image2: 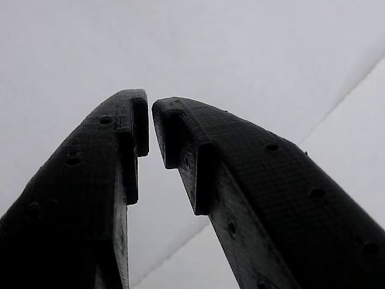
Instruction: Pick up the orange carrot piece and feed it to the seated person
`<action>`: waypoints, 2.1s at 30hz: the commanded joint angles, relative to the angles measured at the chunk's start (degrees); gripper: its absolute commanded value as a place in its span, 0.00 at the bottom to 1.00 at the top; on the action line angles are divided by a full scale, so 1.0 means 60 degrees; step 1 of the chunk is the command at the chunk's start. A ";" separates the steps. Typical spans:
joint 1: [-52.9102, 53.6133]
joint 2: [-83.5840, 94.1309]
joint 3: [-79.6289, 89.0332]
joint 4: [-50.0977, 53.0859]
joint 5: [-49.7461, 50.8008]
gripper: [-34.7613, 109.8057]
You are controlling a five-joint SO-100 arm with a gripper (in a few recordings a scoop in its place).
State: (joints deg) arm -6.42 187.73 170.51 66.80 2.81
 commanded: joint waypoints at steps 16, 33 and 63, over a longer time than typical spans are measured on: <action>-0.0029 -0.0645 -0.1611 0.0176 0.0103 0.22; 0.3413 -0.7969 -0.6826 0.0176 0.0073 0.22; 1.0107 -1.6157 -1.3843 0.0161 -0.2168 0.22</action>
State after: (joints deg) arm 50.98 90.00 92.64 66.80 -6.24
